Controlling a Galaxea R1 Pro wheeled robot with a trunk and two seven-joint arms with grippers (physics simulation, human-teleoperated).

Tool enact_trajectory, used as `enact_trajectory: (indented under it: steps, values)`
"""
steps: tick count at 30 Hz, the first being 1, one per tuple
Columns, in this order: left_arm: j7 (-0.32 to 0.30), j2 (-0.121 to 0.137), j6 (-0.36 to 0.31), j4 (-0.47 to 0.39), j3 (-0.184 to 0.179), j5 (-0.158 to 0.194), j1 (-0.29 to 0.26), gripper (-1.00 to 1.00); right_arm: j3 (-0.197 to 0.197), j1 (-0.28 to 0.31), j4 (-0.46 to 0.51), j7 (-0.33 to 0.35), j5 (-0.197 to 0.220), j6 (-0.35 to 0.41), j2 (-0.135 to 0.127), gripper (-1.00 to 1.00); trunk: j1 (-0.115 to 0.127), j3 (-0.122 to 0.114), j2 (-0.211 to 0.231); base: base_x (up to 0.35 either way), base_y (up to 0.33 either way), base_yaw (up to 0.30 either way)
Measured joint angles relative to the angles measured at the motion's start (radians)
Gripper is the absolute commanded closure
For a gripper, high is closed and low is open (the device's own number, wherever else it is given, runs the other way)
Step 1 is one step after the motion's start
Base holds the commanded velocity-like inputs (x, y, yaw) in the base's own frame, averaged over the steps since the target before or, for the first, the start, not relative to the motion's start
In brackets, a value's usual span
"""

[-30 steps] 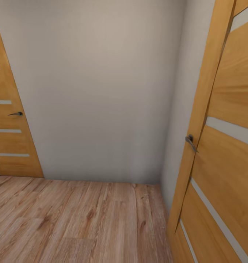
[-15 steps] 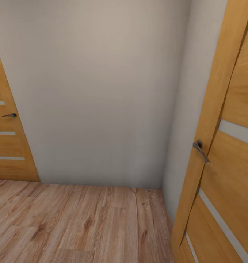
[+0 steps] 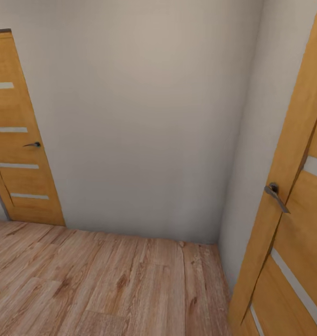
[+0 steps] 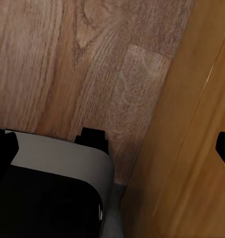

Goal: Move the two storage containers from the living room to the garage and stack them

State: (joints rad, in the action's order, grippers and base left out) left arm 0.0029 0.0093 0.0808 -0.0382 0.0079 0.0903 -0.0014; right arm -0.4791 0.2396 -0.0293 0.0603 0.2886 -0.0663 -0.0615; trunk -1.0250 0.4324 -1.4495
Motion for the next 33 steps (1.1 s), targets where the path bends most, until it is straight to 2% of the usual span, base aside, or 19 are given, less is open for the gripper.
enact_trajectory:
  steps: [6,24,28,33]
  values:
    - [0.000,0.000,0.000,0.000,0.000,0.000,0.000,-1.00,0.000,0.000,0.000,0.000,0.000,0.000,0.000,-1.00,0.000,0.000,0.000,0.140,0.000,0.024]
    - [0.000,0.000,0.000,0.000,0.000,0.000,0.000,-1.00,-0.001,0.000,0.000,0.000,-0.001,0.003,0.002,-1.00,0.001,0.000,0.000,0.314,0.000,0.004]
    - [0.000,0.000,0.000,0.000,0.000,0.000,0.000,-1.00,-0.001,0.000,0.000,-0.001,0.000,0.000,0.001,-1.00,0.001,0.000,0.000,0.268,0.000,0.169]
    - [0.000,0.000,0.000,0.000,0.000,0.000,0.000,-1.00,-0.001,0.000,0.000,-0.001,0.000,-0.001,0.001,-1.00,0.000,0.000,0.000,0.051,0.000,0.258]
